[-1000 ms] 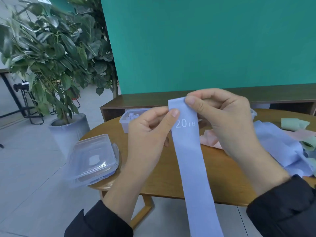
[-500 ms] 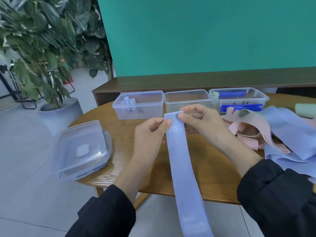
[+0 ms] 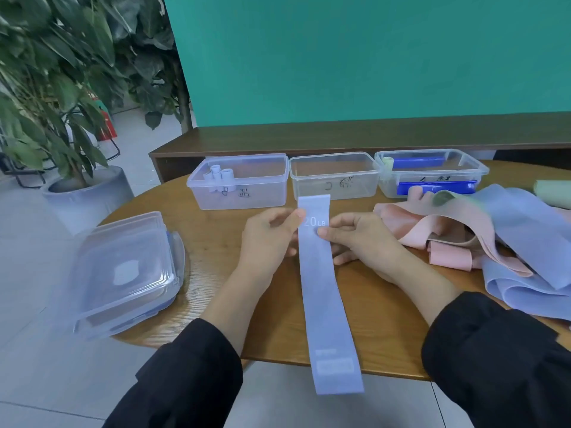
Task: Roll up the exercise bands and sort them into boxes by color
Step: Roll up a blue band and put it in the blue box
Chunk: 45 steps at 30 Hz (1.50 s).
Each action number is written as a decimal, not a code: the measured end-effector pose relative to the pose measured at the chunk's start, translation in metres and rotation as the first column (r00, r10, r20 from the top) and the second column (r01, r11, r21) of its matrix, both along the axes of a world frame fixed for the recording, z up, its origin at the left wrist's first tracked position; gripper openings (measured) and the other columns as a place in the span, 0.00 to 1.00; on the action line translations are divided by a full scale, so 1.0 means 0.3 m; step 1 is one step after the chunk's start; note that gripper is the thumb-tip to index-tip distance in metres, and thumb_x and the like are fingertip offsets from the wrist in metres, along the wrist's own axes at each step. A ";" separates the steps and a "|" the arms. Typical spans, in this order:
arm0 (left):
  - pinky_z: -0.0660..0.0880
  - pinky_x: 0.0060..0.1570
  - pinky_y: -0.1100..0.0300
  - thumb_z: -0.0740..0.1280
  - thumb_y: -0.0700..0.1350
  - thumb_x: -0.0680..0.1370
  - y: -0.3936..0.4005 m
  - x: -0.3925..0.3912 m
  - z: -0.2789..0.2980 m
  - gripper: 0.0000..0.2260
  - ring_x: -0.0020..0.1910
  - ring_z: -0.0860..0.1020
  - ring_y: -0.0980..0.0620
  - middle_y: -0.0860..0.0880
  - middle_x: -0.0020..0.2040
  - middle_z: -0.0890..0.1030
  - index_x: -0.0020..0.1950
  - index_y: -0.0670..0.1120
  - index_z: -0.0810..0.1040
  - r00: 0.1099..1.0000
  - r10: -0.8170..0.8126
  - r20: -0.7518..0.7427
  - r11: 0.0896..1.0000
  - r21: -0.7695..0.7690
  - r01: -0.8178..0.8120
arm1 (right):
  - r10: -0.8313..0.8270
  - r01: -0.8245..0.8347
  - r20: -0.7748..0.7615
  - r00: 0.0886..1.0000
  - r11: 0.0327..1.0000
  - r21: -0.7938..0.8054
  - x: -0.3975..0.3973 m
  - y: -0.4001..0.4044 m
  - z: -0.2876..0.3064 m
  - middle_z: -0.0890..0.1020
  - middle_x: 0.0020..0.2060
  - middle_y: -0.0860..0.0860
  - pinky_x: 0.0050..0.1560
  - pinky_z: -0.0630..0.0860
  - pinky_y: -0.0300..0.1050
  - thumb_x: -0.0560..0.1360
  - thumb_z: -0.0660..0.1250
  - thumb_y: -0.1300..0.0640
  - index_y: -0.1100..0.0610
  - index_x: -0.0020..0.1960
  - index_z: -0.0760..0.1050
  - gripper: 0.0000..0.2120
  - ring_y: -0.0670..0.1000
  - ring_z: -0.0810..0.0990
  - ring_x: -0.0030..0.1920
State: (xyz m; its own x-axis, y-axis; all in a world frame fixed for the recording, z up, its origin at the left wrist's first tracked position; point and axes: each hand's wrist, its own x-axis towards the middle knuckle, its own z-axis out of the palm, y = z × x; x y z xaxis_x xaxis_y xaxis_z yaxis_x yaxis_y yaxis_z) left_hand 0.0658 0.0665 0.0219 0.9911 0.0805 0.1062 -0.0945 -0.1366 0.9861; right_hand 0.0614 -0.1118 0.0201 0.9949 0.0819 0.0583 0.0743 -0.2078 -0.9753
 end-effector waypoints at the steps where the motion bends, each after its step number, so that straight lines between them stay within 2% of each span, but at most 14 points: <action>1: 0.79 0.36 0.63 0.71 0.51 0.80 0.003 0.003 -0.007 0.11 0.44 0.86 0.56 0.53 0.49 0.87 0.59 0.48 0.83 0.998 -0.026 -0.050 0.999 0.025 0.027 | -0.007 0.007 -0.001 1.000 1.000 0.009 0.008 0.001 -0.007 0.87 0.44 0.56 0.40 0.84 0.45 0.77 0.74 0.55 0.59 0.52 0.84 0.08 0.55 0.86 0.42; 3: 0.78 0.34 0.64 0.71 0.48 0.80 0.011 0.009 -0.020 0.10 0.43 0.86 0.55 0.50 0.50 0.87 0.60 0.46 0.82 0.993 -0.053 -0.110 0.998 0.035 0.057 | -0.019 0.019 0.001 1.000 0.999 0.039 0.024 0.005 -0.018 0.87 0.43 0.55 0.39 0.83 0.43 0.78 0.73 0.55 0.59 0.52 0.84 0.08 0.54 0.85 0.41; 7: 0.77 0.34 0.61 0.71 0.42 0.79 0.031 0.015 -0.032 0.10 0.41 0.87 0.51 0.49 0.46 0.87 0.60 0.46 0.81 0.993 -0.027 -0.117 0.996 0.081 0.037 | -0.043 0.043 0.008 0.999 0.999 0.027 0.061 0.025 -0.027 0.87 0.41 0.55 0.35 0.81 0.40 0.78 0.72 0.56 0.60 0.51 0.84 0.08 0.50 0.84 0.38; 12: 0.83 0.47 0.52 0.73 0.42 0.77 0.035 0.021 -0.053 0.10 0.39 0.86 0.50 0.52 0.42 0.87 0.58 0.49 0.80 0.995 -0.006 -0.102 0.986 0.166 0.023 | -0.094 0.097 0.037 0.995 0.990 -0.104 0.127 0.039 -0.044 0.86 0.40 0.55 0.37 0.82 0.41 0.77 0.73 0.55 0.59 0.49 0.85 0.07 0.50 0.83 0.37; 14: 0.83 0.44 0.60 0.73 0.42 0.78 0.033 0.018 -0.056 0.11 0.37 0.85 0.55 0.54 0.43 0.86 0.58 0.51 0.78 0.998 -0.005 -0.063 0.979 0.205 0.018 | -0.145 0.160 0.095 0.985 0.971 -0.180 0.152 0.041 -0.056 0.87 0.41 0.51 0.40 0.84 0.44 0.78 0.72 0.55 0.56 0.49 0.85 0.06 0.51 0.85 0.37; 17: 0.76 0.35 0.73 0.73 0.42 0.78 0.030 0.007 -0.062 0.12 0.36 0.83 0.59 0.56 0.47 0.85 0.58 0.54 0.77 0.999 -0.011 -0.034 0.975 0.223 0.018 | -0.179 0.251 0.214 0.960 0.889 -0.383 0.176 0.047 -0.066 0.86 0.42 0.47 0.38 0.77 0.36 0.79 0.70 0.53 0.54 0.49 0.85 0.06 0.47 0.83 0.35; 19: 0.77 0.39 0.71 0.73 0.42 0.78 0.031 0.002 -0.066 0.15 0.37 0.84 0.59 0.55 0.50 0.84 0.62 0.52 0.77 1.000 -0.015 -0.023 0.975 0.219 0.020 | -0.182 0.298 0.268 0.946 0.815 -0.498 0.186 0.059 -0.071 0.85 0.41 0.47 0.36 0.72 0.35 0.78 0.71 0.49 0.54 0.46 0.85 0.09 0.46 0.80 0.39; 22: 0.81 0.52 0.60 0.72 0.43 0.78 0.035 -0.004 -0.073 0.20 0.47 0.84 0.57 0.56 0.52 0.84 0.69 0.50 0.74 1.000 -0.023 0.003 0.971 0.239 0.022 | -0.222 0.344 0.276 0.935 0.754 -0.559 0.194 0.074 -0.072 0.82 0.39 0.47 0.35 0.71 0.37 0.76 0.72 0.44 0.53 0.44 0.81 0.12 0.46 0.79 0.42; 25: 0.80 0.59 0.54 0.71 0.44 0.79 0.036 -0.008 -0.079 0.22 0.53 0.83 0.56 0.57 0.53 0.84 0.72 0.50 0.72 0.999 -0.020 0.029 0.961 0.275 0.011 | -0.227 0.362 0.295 0.928 0.736 -0.572 0.190 0.070 -0.070 0.81 0.39 0.46 0.35 0.69 0.36 0.75 0.73 0.45 0.53 0.44 0.80 0.12 0.46 0.79 0.42; 34: 0.77 0.62 0.56 0.69 0.44 0.80 0.033 -0.026 -0.069 0.20 0.53 0.83 0.55 0.57 0.56 0.84 0.73 0.51 0.72 0.999 -0.023 0.049 0.939 0.344 0.004 | -0.186 0.336 0.313 0.931 0.768 -0.544 0.146 0.053 -0.063 0.82 0.40 0.47 0.35 0.68 0.35 0.76 0.73 0.46 0.54 0.45 0.82 0.11 0.45 0.78 0.41; 36: 0.77 0.59 0.61 0.69 0.43 0.80 0.036 -0.030 -0.071 0.19 0.53 0.82 0.56 0.57 0.55 0.84 0.71 0.51 0.74 0.998 -0.030 0.056 0.932 0.362 0.007 | -0.164 0.304 0.300 0.940 0.802 -0.514 0.115 0.044 -0.065 0.82 0.40 0.46 0.37 0.70 0.34 0.76 0.73 0.47 0.54 0.46 0.82 0.09 0.45 0.79 0.41; 39: 0.74 0.50 0.74 0.70 0.43 0.80 0.037 -0.053 -0.075 0.16 0.53 0.81 0.62 0.57 0.55 0.84 0.67 0.52 0.77 0.996 -0.046 0.074 0.916 0.400 0.012 | -0.110 0.243 0.303 0.947 0.861 -0.446 0.038 0.027 -0.075 0.83 0.42 0.45 0.41 0.74 0.29 0.76 0.73 0.50 0.53 0.50 0.81 0.07 0.44 0.80 0.45; 42: 0.77 0.57 0.66 0.72 0.43 0.78 0.035 -0.102 -0.076 0.13 0.51 0.81 0.64 0.58 0.53 0.84 0.62 0.52 0.81 0.991 -0.077 0.112 0.918 0.397 0.027 | -0.018 0.142 0.301 0.954 0.907 -0.395 -0.067 0.003 -0.082 0.83 0.46 0.43 0.52 0.78 0.34 0.75 0.75 0.53 0.52 0.55 0.82 0.09 0.41 0.81 0.48; 45: 0.78 0.55 0.62 0.75 0.44 0.76 0.038 -0.185 -0.067 0.09 0.49 0.82 0.64 0.60 0.48 0.85 0.54 0.55 0.85 0.972 -0.177 0.151 0.924 0.364 0.112 | 0.100 0.029 0.299 0.949 0.917 -0.397 -0.195 -0.027 -0.075 0.83 0.48 0.41 0.57 0.78 0.39 0.75 0.76 0.52 0.48 0.53 0.83 0.08 0.41 0.82 0.51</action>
